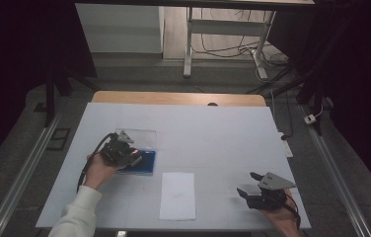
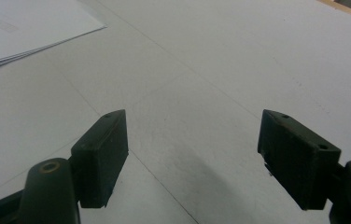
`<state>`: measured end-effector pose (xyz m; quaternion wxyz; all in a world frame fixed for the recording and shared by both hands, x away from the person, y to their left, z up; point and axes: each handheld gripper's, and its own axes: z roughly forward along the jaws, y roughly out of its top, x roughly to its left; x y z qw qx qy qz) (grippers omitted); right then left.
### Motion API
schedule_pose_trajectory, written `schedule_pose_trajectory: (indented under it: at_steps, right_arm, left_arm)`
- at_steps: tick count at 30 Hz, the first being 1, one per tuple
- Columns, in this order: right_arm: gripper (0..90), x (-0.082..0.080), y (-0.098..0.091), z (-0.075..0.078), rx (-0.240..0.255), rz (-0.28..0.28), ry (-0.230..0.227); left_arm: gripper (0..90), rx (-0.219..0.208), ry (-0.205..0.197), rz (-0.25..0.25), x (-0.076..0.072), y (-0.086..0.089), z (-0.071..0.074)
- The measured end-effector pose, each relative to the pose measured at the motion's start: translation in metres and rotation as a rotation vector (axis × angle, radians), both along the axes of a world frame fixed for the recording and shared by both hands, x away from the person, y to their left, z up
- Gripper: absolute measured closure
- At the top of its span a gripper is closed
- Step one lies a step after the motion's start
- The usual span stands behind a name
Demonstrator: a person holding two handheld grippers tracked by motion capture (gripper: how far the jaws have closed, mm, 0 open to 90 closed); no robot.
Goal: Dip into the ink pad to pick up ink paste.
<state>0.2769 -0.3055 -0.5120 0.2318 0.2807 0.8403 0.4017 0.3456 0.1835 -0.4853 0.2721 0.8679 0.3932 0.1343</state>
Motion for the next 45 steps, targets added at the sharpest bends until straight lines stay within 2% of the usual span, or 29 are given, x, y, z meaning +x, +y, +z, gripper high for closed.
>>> schedule_pose_trajectory:
  at_steps: [4, 7, 24, 30, 34, 40, 45]
  right_arm:
    - [24.0, 0.0, 0.0, 0.0, 0.006, 0.006, 0.0]
    - [24.0, 0.0, 0.001, 0.0, 0.005, 0.006, 0.004]
    - [24.1, -0.001, 0.003, 0.001, -0.002, 0.004, -0.002]
    - [24.1, -0.002, 0.003, 0.002, -0.001, 0.009, -0.004]
    - [24.1, -0.001, 0.003, 0.001, -0.003, 0.009, -0.003]
    - [24.1, -0.002, 0.003, 0.002, 0.0, 0.008, -0.004]
    - [24.1, -0.002, 0.003, 0.002, -0.001, 0.011, -0.004]
  left_arm:
    - [70.5, 0.047, 0.002, 0.004, 0.0, -0.007, 0.0]
    - [70.6, 0.063, 0.006, 0.01, 0.0, -0.009, -0.001]
    - [70.8, 0.023, 0.023, 0.018, 0.002, -0.004, -0.004]
    - [70.9, 0.074, 0.005, 0.023, 0.0, -0.012, -0.002]
    - [70.9, 0.057, 0.012, 0.022, 0.0, -0.009, -0.003]
    - [70.9, 0.075, 0.004, 0.026, -0.001, -0.012, -0.003]
    - [70.8, 0.054, 0.013, 0.02, 0.001, -0.009, -0.003]
